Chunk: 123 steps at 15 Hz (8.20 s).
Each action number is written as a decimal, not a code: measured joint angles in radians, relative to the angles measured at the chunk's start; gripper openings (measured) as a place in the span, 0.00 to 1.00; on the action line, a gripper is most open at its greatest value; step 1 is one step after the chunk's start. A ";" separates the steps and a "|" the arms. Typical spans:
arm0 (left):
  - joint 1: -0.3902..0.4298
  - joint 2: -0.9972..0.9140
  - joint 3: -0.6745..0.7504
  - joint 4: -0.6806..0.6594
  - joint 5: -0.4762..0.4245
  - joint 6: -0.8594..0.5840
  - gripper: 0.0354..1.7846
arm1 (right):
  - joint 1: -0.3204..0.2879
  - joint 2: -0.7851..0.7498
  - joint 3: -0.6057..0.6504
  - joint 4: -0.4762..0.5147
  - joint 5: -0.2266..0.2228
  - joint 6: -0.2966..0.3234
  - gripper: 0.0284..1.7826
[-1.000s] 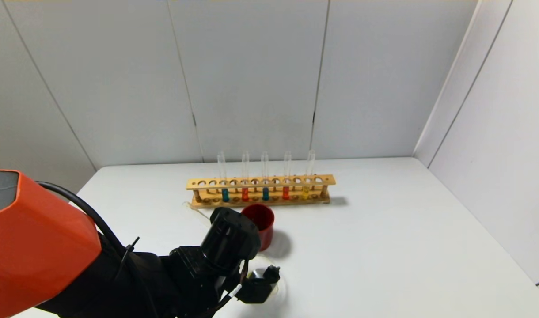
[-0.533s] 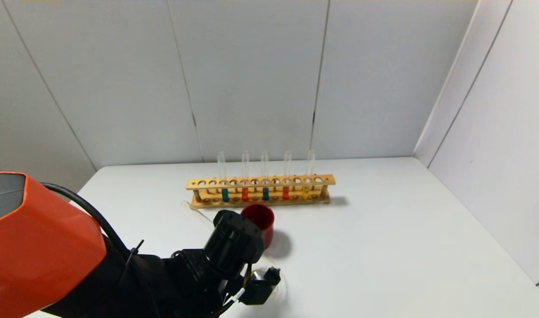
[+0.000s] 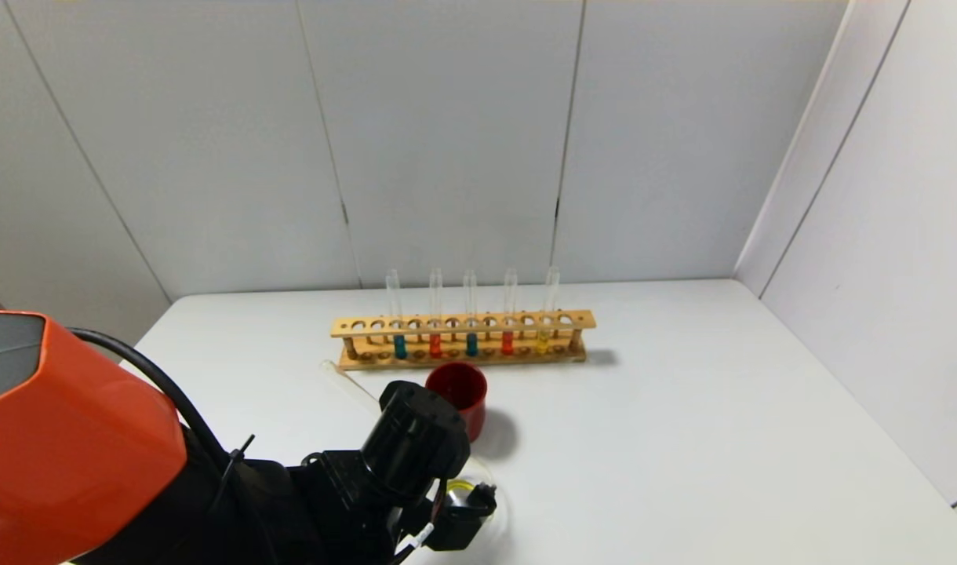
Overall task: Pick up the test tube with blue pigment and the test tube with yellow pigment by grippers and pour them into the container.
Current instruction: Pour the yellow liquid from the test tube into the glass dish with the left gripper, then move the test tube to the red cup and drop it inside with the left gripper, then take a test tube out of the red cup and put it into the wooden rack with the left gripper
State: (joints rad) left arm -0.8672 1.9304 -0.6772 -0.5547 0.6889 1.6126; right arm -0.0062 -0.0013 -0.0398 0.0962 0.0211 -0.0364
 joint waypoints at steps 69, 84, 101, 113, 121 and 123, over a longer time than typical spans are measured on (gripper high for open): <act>-0.016 0.159 -0.247 -0.370 -0.183 -1.561 0.91 | 0.000 0.000 0.000 0.000 0.000 0.000 0.98; 0.003 -0.494 -0.309 0.278 -0.148 -1.533 0.98 | 0.000 0.000 0.000 0.000 0.000 0.000 0.98; 0.024 -0.699 0.073 0.280 -0.024 -1.975 0.98 | 0.000 0.000 0.000 0.000 0.000 0.000 0.98; 0.266 -0.173 -0.047 -0.190 -0.225 -1.827 0.98 | 0.000 0.000 0.000 0.000 0.000 0.000 0.98; 0.357 -0.008 -0.150 -0.205 -0.298 -1.799 0.98 | 0.000 0.000 0.000 0.000 0.000 0.000 0.98; 0.376 0.021 -0.166 -0.219 -0.314 -1.800 0.98 | 0.000 0.000 0.000 0.000 0.000 0.000 0.98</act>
State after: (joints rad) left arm -0.4911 1.9513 -0.8428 -0.7734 0.3751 -0.1879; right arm -0.0062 -0.0013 -0.0398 0.0962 0.0211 -0.0364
